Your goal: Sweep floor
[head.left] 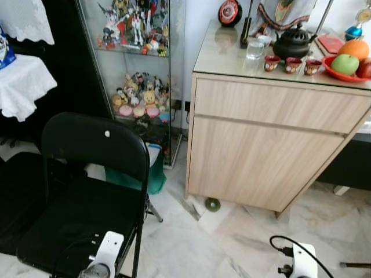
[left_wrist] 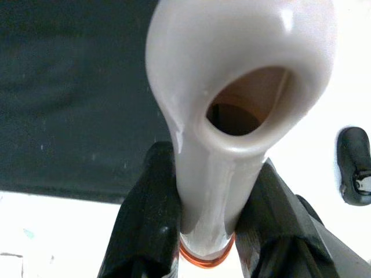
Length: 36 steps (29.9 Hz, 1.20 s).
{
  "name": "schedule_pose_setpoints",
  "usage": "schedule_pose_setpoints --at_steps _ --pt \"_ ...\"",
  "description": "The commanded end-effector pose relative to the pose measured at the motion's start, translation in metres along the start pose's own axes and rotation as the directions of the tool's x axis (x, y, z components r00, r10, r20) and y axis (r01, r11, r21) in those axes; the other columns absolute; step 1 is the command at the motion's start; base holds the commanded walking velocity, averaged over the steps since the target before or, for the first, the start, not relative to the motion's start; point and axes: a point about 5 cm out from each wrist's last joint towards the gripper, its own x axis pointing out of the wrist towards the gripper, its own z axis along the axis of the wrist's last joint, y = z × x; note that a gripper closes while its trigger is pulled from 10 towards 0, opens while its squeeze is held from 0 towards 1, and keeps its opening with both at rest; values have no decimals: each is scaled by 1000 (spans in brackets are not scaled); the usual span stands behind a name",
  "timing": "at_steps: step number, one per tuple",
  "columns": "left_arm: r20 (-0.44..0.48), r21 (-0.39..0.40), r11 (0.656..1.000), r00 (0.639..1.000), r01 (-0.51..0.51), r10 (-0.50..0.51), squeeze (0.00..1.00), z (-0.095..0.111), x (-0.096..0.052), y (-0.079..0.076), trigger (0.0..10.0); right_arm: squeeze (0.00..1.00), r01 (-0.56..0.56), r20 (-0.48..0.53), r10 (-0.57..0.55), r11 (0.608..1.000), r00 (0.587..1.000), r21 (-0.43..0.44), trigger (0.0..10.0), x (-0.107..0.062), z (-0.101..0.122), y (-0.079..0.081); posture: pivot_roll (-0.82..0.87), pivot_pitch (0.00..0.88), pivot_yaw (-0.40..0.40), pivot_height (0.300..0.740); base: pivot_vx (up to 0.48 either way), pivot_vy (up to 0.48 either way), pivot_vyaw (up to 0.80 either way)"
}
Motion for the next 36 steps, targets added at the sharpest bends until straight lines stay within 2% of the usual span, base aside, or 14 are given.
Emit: schedule_pose_setpoints --at_steps 1,19,36 --pt "-75 -305 950 996 -67 46 0 -41 -11 15 10000 0 -255 49 253 966 966 52 10000 -4 12 82 -8 30 -108 740 -315 0 0" --pt "-90 -312 948 995 -69 43 0 -45 -12 14 10000 0 -258 51 255 965 965 50 10000 -4 12 83 -10 39 -108 740 -317 0 0" --pt "-94 -312 947 995 -72 45 0 -46 -13 15 10000 0 -249 42 247 967 968 56 10000 -3 9 77 -7 43 -106 740 -317 0 0"
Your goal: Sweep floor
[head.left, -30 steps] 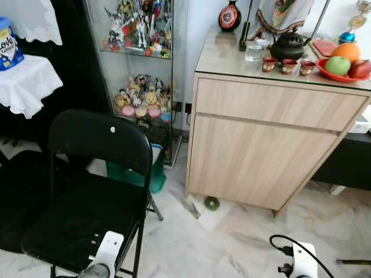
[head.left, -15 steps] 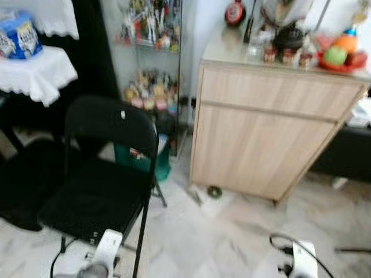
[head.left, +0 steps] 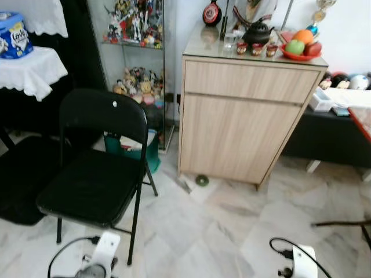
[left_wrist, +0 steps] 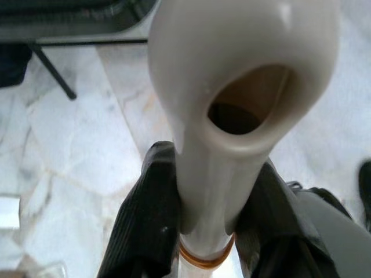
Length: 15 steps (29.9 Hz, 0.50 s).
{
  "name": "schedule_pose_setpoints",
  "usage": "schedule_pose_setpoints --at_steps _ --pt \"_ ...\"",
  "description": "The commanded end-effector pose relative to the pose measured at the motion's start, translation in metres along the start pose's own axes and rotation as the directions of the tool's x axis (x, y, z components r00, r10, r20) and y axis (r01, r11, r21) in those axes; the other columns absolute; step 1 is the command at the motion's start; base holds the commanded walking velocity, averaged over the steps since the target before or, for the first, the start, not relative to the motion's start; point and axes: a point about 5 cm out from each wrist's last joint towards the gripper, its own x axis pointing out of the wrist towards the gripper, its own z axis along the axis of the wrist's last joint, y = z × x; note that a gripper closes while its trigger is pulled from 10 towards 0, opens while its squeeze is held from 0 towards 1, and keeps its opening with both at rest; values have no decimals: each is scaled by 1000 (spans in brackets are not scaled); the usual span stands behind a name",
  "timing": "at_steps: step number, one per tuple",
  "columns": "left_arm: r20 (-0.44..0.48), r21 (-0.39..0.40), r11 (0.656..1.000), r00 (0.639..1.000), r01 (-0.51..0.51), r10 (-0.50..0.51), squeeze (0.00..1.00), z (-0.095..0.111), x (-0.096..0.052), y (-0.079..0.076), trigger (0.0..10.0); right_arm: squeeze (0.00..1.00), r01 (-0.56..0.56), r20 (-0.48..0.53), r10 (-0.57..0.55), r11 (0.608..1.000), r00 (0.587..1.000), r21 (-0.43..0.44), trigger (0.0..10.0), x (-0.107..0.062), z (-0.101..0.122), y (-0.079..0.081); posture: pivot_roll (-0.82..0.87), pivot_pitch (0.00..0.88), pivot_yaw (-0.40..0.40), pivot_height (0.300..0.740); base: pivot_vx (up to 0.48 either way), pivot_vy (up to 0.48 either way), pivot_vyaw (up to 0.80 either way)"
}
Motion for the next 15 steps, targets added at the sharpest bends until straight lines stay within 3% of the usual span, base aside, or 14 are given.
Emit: schedule_pose_setpoints --at_steps 1,15 --pt "-89 -325 945 996 -43 15 0 -43 -11 5 10000 0 -249 42 247 967 968 54 10000 -3 10 76 -7 43 -106 740 -315 0 0" --pt "-89 -329 943 996 -52 23 0 -43 -11 10 10000 0 -248 34 247 967 968 53 10000 -3 9 76 -3 43 -107 740 -315 0 0"
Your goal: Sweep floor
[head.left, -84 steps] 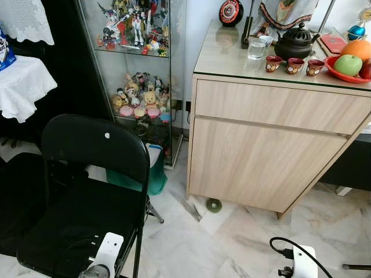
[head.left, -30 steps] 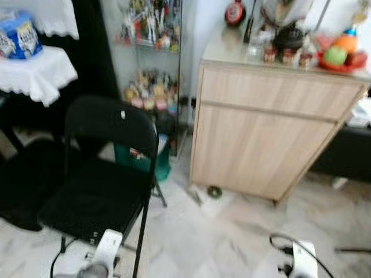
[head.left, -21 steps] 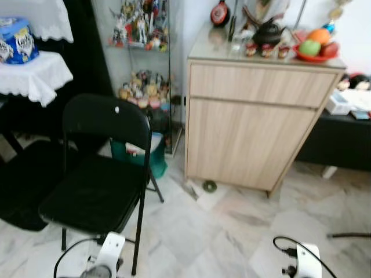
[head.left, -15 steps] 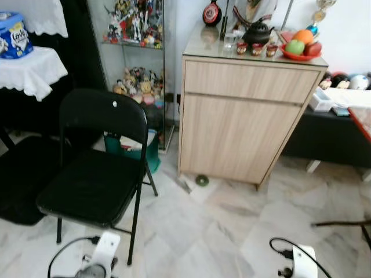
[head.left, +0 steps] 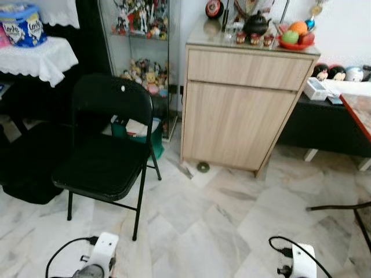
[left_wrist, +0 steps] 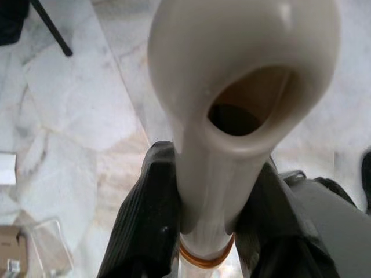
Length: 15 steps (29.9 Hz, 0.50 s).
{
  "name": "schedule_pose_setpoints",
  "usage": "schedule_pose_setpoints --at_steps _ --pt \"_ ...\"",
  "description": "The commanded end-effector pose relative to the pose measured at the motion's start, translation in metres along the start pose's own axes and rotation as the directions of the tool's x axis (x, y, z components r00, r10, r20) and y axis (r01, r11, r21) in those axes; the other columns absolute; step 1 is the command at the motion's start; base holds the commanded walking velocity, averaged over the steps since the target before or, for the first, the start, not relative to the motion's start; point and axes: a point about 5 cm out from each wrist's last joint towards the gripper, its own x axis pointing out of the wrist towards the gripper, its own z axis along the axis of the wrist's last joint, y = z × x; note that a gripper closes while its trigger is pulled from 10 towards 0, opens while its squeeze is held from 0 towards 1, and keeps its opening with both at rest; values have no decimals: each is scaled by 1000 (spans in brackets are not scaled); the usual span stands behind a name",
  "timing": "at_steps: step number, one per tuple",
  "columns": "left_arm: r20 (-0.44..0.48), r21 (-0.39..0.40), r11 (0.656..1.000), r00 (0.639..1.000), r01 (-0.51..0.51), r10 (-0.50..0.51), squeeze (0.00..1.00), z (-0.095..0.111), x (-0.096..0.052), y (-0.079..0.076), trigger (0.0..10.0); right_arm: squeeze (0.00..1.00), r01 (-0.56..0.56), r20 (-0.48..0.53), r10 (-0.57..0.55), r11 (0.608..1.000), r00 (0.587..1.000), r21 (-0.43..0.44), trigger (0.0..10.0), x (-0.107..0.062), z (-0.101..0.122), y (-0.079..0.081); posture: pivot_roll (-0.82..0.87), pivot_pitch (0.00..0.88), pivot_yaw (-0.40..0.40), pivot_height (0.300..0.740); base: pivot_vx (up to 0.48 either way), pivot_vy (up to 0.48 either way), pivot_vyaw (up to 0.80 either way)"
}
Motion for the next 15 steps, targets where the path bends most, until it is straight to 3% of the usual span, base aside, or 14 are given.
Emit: schedule_pose_setpoints --at_steps 1,15 --pt "-85 -326 944 996 -53 27 0 -42 -11 12 10000 0 -246 12 246 967 969 61 10000 -4 1 76 -3 43 -107 740 -315 0 0" --pt "-86 -325 945 996 -46 19 0 -44 -11 6 10000 0 -246 6 246 968 969 56 10000 -4 -2 75 4 35 -109 740 -316 0 0"
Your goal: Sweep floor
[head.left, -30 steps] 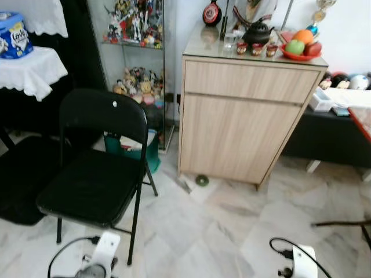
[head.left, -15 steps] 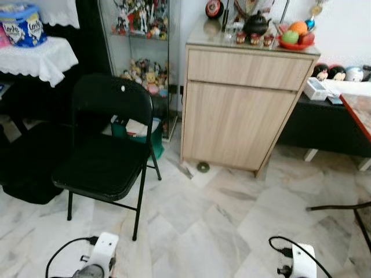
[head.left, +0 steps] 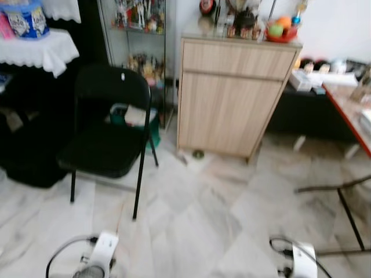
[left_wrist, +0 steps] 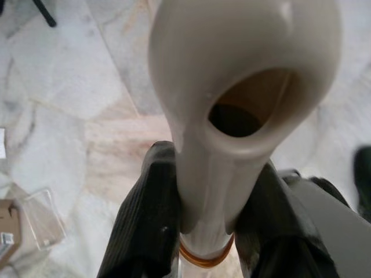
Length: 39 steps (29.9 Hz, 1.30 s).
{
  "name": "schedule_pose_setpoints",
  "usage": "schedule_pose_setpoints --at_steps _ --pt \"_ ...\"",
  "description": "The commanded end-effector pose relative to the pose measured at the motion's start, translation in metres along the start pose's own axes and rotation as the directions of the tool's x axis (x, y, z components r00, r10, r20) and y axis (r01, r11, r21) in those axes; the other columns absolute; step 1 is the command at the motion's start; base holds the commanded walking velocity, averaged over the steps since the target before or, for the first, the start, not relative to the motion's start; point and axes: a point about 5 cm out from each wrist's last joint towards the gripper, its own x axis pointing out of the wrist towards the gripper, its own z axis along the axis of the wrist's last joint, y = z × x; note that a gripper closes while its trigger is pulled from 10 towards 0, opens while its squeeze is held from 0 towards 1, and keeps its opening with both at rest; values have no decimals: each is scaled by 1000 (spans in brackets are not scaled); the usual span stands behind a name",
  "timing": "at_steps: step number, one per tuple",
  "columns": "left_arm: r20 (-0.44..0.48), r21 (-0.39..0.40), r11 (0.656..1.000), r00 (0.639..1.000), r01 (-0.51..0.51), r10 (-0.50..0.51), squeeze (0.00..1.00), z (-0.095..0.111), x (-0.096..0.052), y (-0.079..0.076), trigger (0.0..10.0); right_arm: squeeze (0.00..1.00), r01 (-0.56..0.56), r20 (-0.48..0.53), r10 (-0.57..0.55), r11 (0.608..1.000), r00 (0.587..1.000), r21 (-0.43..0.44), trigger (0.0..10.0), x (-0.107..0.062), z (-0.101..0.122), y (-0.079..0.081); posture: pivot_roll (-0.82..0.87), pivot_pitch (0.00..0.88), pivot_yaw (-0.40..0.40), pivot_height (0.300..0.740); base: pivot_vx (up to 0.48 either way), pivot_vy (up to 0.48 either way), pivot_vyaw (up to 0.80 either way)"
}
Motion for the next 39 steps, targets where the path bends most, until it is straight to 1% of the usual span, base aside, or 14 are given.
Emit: schedule_pose_setpoints --at_steps 1,4,7,20,30,33,39 --pt "-87 -323 945 996 -62 36 0 -44 -12 13 10000 0 -253 10 253 966 968 59 10000 -4 0 76 4 35 -109 740 -315 0 0" --pt "-88 -316 947 995 -64 38 0 -45 -12 14 10000 0 -252 9 252 966 968 57 10000 -4 -1 74 6 32 -109 740 -262 0 0" --pt "-95 -301 951 995 -69 42 0 -45 -12 15 10000 0 -253 7 253 966 967 56 10000 -4 -2 73 6 32 -109 740 0 0 0" --pt "-76 -323 944 996 -63 41 0 -42 -12 16 10000 0 -247 11 247 967 969 61 10000 -4 -2 70 5 39 -110 740 0 0 0" --pt "-69 -319 946 997 -61 41 0 -40 -11 16 10000 0 -247 10 247 969 969 31 10000 -4 -2 70 5 46 -110 740 0 0 0" --pt "-68 -319 946 997 -60 40 0 -40 -11 15 10000 0 -249 10 249 968 969 27 10000 -4 -2 73 6 48 -112 740 0 0 473" --pt "-70 -320 946 997 -59 38 0 -40 -11 14 10000 0 -253 4 253 967 967 17 10000 -6 -5 81 6 50 -113 740 0 0 800"
